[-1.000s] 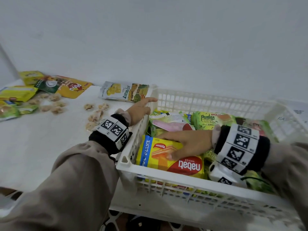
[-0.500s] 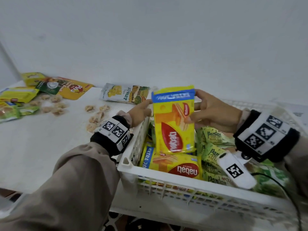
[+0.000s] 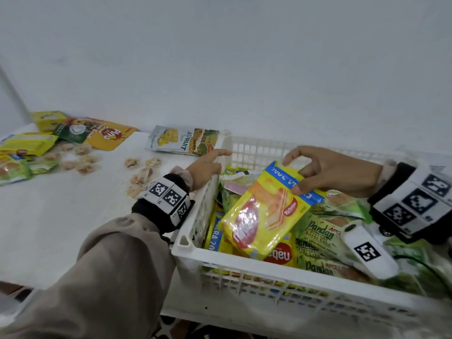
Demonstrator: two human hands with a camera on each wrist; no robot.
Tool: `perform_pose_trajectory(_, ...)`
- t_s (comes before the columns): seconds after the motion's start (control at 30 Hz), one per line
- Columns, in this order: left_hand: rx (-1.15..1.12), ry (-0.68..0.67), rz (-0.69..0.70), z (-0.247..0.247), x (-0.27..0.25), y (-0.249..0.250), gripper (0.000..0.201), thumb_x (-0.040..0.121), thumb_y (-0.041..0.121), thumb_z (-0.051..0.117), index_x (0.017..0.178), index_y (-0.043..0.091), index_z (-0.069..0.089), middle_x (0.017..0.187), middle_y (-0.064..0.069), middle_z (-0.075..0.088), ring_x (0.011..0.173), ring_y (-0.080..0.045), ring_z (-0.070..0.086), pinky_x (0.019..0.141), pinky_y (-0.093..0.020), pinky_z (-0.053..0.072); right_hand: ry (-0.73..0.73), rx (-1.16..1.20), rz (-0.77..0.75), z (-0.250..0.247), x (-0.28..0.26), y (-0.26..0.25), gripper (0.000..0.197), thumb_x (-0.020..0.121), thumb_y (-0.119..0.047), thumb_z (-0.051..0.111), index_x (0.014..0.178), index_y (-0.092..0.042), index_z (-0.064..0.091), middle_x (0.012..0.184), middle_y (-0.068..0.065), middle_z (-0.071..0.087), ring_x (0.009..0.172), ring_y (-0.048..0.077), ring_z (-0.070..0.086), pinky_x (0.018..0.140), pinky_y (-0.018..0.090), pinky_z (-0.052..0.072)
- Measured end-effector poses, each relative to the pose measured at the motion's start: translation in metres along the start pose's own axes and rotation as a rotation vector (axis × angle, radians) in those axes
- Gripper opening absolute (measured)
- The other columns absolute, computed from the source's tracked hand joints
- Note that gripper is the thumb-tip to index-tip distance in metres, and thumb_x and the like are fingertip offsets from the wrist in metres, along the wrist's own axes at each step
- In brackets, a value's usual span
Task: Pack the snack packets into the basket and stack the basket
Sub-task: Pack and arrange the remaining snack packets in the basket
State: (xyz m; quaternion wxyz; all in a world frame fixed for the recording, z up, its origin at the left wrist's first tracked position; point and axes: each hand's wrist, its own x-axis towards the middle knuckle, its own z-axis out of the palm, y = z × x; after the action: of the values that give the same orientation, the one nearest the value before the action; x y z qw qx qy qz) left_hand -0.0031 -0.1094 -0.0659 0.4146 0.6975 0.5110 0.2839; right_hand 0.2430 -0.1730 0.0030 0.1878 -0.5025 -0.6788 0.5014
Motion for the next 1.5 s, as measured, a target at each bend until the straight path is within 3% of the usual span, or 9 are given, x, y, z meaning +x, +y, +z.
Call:
perform_pose_trajectory(0.17,0.006,-0.012,-0.002,0.000,0.000,0.000,0.052,0.086,-0.007,0.036,0.131,0.018,0.043,0.146,-0.008,0.033,0.136,-0.020,0.027,0.102,-0.026,0.024,-0.229,0.012,0.113,0.012,-0.004,0.011,0.069,0.068,0.004,0.070,0.122,-0.030,0.044,0.085,0.009,0.073,0.066,0.019,0.069,0.046,0.023,0.051)
perform_pose_trajectory(0.3,0.025,-0.001,-0.002,0.000,0.000,0.001,0.052,0.086,-0.008,0.036,0.132,0.017,0.043,0.146,-0.008,0.032,0.135,-0.019,0.026,0.099,-0.022,0.022,-0.478,-0.221,0.244,0.029,0.000,0.022,0.071,0.071,-0.010,0.074,0.130,-0.026,0.039,0.071,0.007,0.071,0.056,0.012,0.067,0.053,0.022,0.054)
perform_pose_trajectory(0.47,0.035,-0.004,0.004,0.000,0.000,0.001,0.053,0.086,-0.009,0.035,0.132,0.016,0.042,0.146,-0.009,0.032,0.135,-0.018,0.026,0.100,-0.023,0.022,-0.485,-0.511,0.308,0.037,0.003,0.022,0.080,0.081,-0.017,0.070,0.145,-0.030,0.023,0.058,-0.001,0.064,0.043,0.010,0.056,0.049,0.021,0.049)
perform_pose_trajectory(0.63,0.039,0.002,0.003,0.000,0.000,0.001,0.053,0.086,-0.008,0.035,0.132,0.016,0.043,0.146,-0.008,0.032,0.135,-0.020,0.026,0.101,-0.025,0.022,-0.209,-0.818,-0.009,0.029,0.014,-0.014,0.042,0.078,-0.030,0.072,0.117,-0.025,0.057,0.049,-0.016,0.057,0.047,0.006,0.048,0.055,0.023,0.041)
perform_pose_trajectory(0.73,0.040,0.002,-0.007,0.000,-0.001,0.001,0.054,0.085,-0.008,0.036,0.132,0.018,0.042,0.147,-0.009,0.031,0.135,-0.021,0.026,0.102,-0.028,0.024,-0.023,-0.775,-0.114,0.027,0.039,-0.020,0.064,0.074,-0.036,0.074,0.130,-0.027,0.044,0.091,-0.008,0.060,0.080,0.010,0.057,0.074,0.024,0.042)
perform_pose_trajectory(0.8,0.036,-0.002,-0.018,0.000,-0.001,0.002,0.055,0.085,-0.007,0.036,0.132,0.019,0.043,0.147,-0.010,0.031,0.135,-0.022,0.026,0.105,-0.032,0.024,-0.143,-0.870,-0.082,0.033,0.055,-0.010,0.089,0.074,-0.040,0.073,0.145,-0.025,0.021,0.135,0.000,0.044,0.124,0.017,0.044,0.102,0.029,0.032)
perform_pose_trajectory(0.9,0.030,-0.004,-0.018,0.000,-0.003,0.002,0.054,0.085,-0.007,0.036,0.131,0.020,0.043,0.148,-0.009,0.031,0.136,-0.021,0.025,0.106,-0.032,0.023,-0.277,-0.970,-0.043,0.043,0.069,-0.001,0.104,0.073,-0.040,0.075,0.148,-0.025,0.005,0.154,0.004,0.017,0.141,0.020,0.019,0.115,0.037,0.014)
perform_pose_trajectory(1.1,0.017,-0.008,0.000,0.001,-0.003,0.003,0.053,0.086,-0.009,0.036,0.132,0.015,0.042,0.147,-0.008,0.031,0.137,-0.020,0.025,0.100,-0.025,0.022,-0.170,-1.092,-0.090,0.044,0.073,-0.005,0.062,0.078,-0.028,0.069,0.133,-0.017,0.041,0.127,0.009,0.043,0.111,0.023,0.047,0.092,0.032,0.043)
perform_pose_trajectory(1.5,-0.001,-0.020,-0.012,0.001,-0.006,0.007,0.053,0.087,-0.008,0.035,0.134,0.016,0.040,0.149,-0.011,0.027,0.137,-0.025,0.024,0.108,-0.036,0.022,-0.040,-0.923,-0.133,0.018,0.067,-0.020,0.025,0.089,-0.014,0.056,0.114,-0.009,0.055,0.093,-0.002,0.060,0.083,0.015,0.051,0.069,0.022,0.037)
